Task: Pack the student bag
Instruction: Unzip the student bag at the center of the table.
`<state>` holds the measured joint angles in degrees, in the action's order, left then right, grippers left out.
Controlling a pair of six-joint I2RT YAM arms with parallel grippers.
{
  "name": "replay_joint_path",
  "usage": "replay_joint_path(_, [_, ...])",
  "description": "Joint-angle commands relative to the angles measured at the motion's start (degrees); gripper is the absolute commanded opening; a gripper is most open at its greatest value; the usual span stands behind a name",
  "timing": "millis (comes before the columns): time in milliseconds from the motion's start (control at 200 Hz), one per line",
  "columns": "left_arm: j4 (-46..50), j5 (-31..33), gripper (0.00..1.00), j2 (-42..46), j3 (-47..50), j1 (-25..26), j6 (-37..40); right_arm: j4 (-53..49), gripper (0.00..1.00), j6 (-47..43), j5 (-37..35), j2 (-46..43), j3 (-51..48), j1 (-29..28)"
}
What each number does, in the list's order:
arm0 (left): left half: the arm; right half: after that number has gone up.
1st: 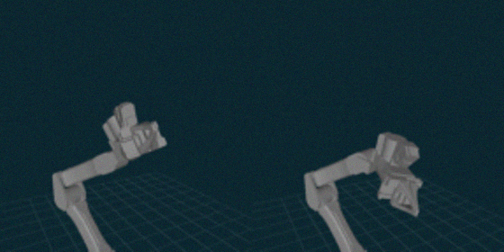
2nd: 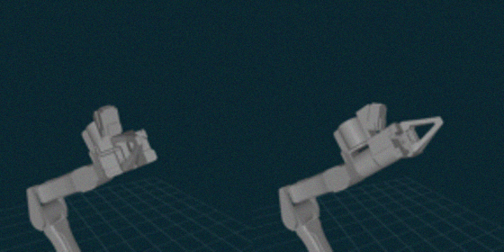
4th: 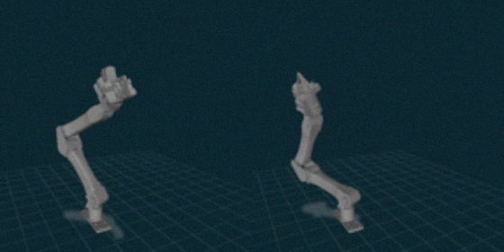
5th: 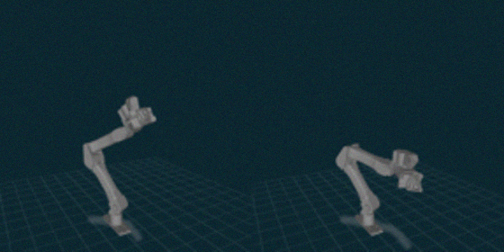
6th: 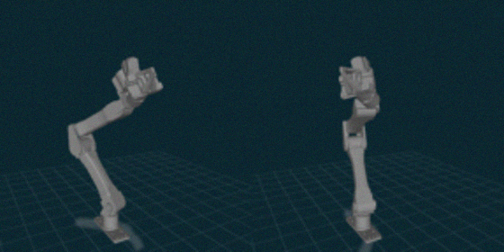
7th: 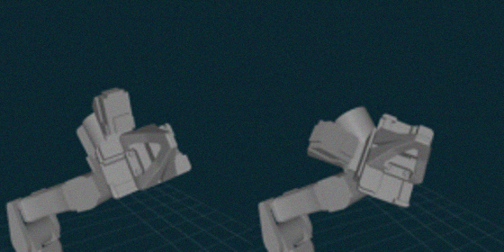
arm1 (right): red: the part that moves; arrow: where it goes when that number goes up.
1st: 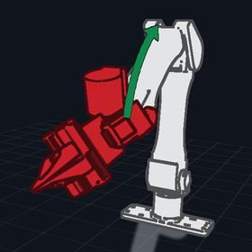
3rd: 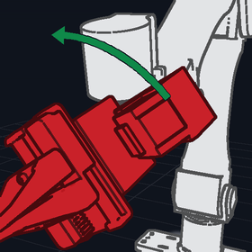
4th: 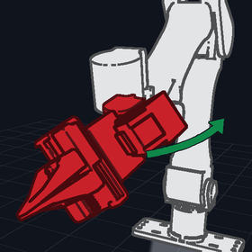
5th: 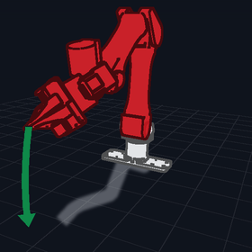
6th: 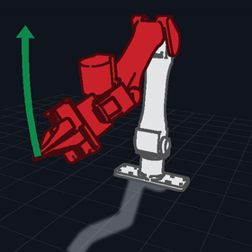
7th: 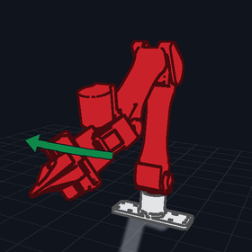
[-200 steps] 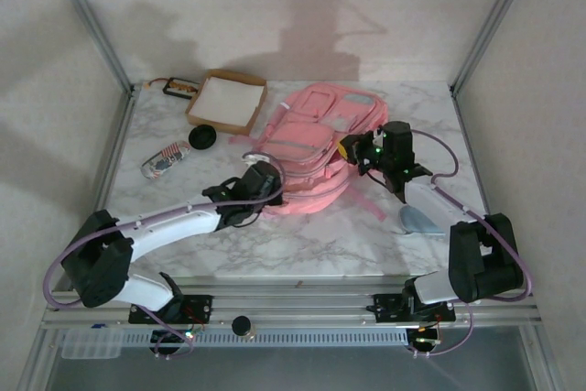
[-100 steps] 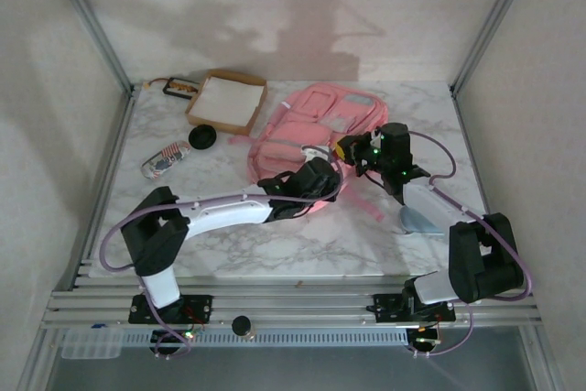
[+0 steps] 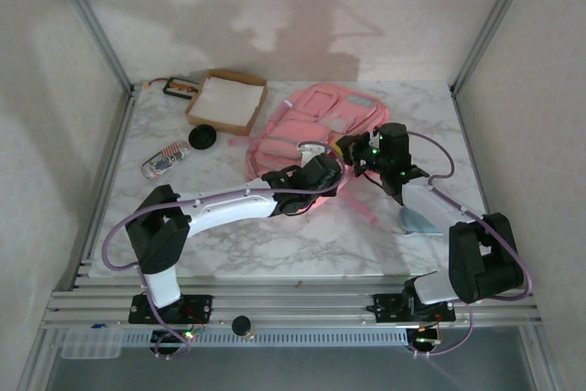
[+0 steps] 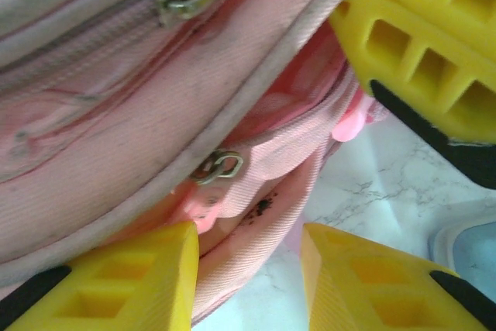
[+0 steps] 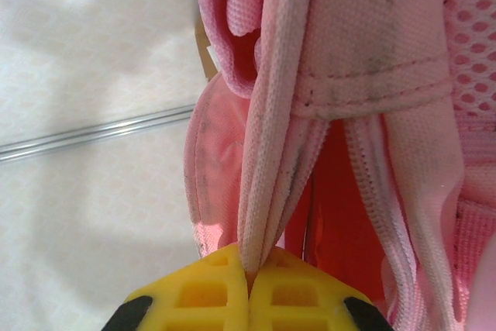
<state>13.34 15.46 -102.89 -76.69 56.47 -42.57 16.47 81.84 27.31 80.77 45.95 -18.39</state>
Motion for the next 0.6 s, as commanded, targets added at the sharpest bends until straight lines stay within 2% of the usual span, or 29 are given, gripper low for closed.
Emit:
replay_joint_path(0, [5.96, 3.53, 0.4, 1.19, -2.53, -0.74, -2.7, 4.18, 0.0, -0.38, 2.56, -2.67, 2.83, -0.09])
replay_joint_path(155, [8.16, 4.72, 0.42, 1.24, -2.86, -1.47, -4.49, 4.62, 0.0, -0.23, 2.6, -2.57, 2.74, -0.07])
replay_joint_path(265, [6.85, 2.26, 0.42, -1.11, -4.61, -2.15, -2.65, 4.71, 0.0, -0.28, 2.31, -2.77, 2.65, -0.07])
replay_joint_path(396, [8.62, 8.15, 0.42, -4.58, -9.4, -2.19, -0.74, 4.71, 0.0, -0.11, 2.2, -3.06, 2.57, -0.16])
replay_joint_path(596, [5.32, 9.08, 0.39, -9.35, -13.6, -3.42, 2.81, 5.26, 0.0, 0.51, 2.27, -3.24, 1.7, -0.43])
